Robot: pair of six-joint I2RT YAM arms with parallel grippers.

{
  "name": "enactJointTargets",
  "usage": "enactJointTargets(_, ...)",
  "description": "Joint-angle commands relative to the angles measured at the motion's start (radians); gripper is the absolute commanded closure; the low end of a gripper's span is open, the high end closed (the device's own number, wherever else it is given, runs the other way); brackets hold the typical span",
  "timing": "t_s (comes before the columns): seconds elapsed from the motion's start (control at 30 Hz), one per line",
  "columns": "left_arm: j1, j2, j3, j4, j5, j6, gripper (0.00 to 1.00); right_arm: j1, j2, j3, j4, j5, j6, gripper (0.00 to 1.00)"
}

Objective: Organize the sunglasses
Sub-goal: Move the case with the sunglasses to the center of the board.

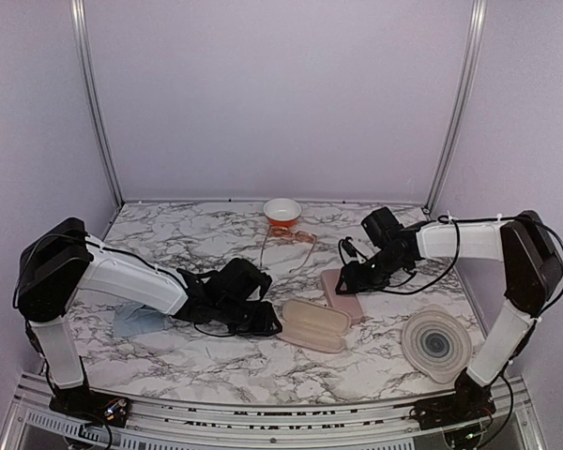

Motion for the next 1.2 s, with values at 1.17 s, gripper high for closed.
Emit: enactJointTargets(1.17,-0.024,0.043,0.021,-0.018,-0.031,0.008,0.78,0.042,-0.158,0.080,-0.004,0.185,0.130,0.37)
